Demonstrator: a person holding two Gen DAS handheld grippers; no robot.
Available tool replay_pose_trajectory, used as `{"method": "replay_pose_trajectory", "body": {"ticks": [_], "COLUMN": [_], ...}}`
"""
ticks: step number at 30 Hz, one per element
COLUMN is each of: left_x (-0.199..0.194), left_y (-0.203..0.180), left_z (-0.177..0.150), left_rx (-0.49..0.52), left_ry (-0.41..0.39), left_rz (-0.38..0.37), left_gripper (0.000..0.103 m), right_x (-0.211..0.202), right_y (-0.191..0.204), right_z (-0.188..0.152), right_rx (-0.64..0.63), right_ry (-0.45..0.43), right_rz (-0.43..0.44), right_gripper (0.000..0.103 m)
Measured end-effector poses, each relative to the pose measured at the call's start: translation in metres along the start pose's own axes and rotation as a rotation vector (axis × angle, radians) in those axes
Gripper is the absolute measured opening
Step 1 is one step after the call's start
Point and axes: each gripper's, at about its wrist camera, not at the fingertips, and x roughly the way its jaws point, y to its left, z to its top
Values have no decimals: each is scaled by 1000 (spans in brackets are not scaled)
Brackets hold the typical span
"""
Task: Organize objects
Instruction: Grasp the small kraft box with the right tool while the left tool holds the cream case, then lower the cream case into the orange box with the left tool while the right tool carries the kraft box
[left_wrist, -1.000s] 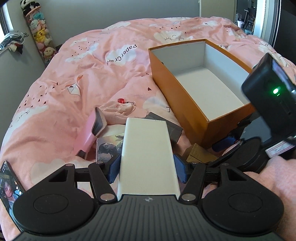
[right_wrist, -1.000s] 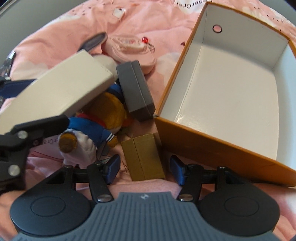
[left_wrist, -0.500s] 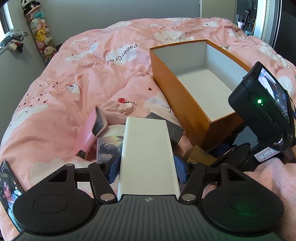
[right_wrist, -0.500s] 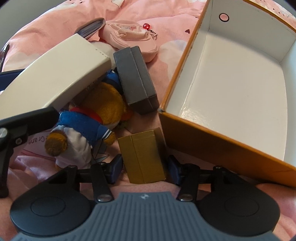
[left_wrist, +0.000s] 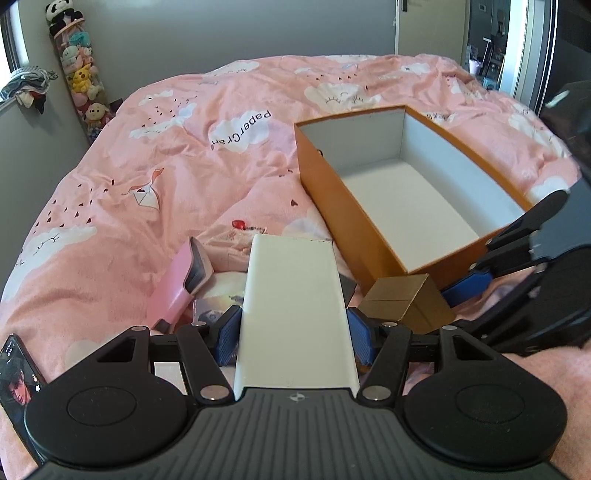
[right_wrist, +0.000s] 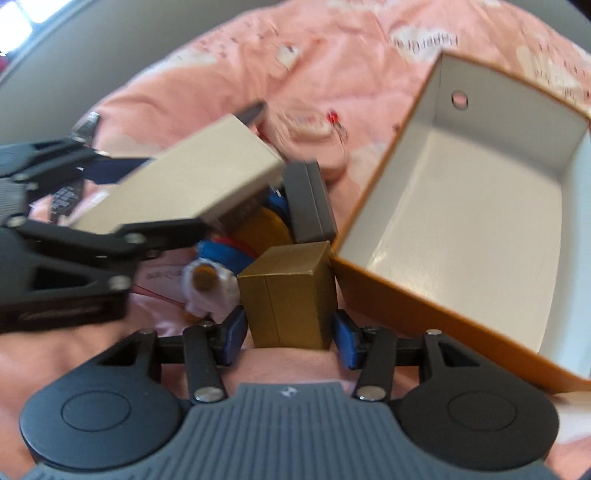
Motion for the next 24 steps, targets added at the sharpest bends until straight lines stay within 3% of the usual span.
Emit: {"method": "replay_pose_trajectory", "body": {"ticks": [9,18,24], "left_x": [-13,-13,5], "left_y": [-7,-21,-44], "left_z": [19,45,68], "left_rx": [27,80,214], "left_ry": [-77,-141,-179], "left_rz": [-9,-40,-102], "left_gripper": [70,70,70], "right_x": [-57,-103,-110], "right_y": [13,-6,-38], "right_z": [13,19,30], "right_rx": [-84,-43,14], "right_ry": [-167,-284,-316], "right_rz": [-13,-74,-173], "right_gripper": [49,49,49]}}
